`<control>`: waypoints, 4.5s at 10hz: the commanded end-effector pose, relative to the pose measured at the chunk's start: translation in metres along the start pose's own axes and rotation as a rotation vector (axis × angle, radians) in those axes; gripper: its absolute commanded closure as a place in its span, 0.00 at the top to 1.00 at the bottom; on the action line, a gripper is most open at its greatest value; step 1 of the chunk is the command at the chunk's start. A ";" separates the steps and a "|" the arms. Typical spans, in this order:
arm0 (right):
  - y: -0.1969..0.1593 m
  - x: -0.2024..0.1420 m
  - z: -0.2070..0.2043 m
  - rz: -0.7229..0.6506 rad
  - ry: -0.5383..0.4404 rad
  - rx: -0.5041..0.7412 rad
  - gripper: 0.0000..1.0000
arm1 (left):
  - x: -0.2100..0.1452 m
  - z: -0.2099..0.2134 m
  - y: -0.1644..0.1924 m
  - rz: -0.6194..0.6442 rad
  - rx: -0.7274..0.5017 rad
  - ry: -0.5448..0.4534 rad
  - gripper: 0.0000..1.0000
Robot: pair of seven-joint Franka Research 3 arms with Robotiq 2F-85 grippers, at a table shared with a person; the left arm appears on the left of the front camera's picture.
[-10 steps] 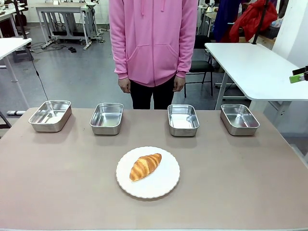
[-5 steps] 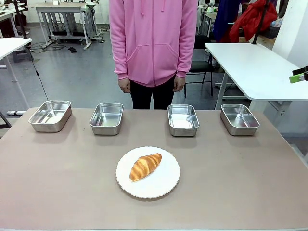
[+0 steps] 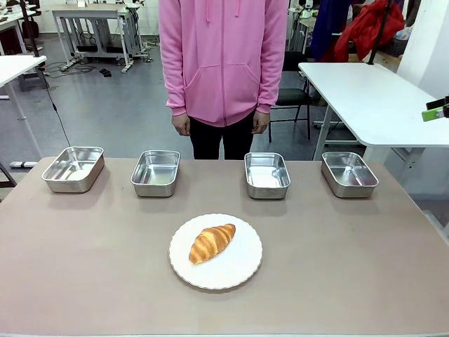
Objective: Place the bread in the container.
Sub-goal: Place the Butter Roll into the Airtight Container indicated by the human.
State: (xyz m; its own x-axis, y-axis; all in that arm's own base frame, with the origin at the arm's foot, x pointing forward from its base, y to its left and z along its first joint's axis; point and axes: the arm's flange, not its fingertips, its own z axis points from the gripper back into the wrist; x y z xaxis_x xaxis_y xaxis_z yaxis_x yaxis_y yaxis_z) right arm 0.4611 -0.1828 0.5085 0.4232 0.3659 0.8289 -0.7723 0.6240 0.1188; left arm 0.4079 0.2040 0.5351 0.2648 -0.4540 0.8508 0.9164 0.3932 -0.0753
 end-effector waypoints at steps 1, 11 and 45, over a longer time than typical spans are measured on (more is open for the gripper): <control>0.001 0.000 -0.001 0.001 -0.002 -0.003 1.00 | -0.001 0.002 0.000 -0.017 0.003 -0.003 1.00; 0.001 0.000 -0.001 0.001 -0.002 -0.003 1.00 | -0.001 0.002 0.000 -0.017 0.003 -0.003 1.00; 0.130 0.129 -0.157 0.002 0.244 -0.033 1.00 | -0.001 0.002 0.000 -0.017 0.003 -0.003 1.00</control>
State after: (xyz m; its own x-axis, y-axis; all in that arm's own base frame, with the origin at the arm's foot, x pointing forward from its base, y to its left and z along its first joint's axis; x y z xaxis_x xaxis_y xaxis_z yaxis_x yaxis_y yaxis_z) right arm 0.4957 0.0424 0.5525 0.4875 0.5058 0.7117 -0.7711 0.6318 0.0792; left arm 0.4085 0.2040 0.5346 0.2656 -0.4550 0.8500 0.9165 0.3928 -0.0761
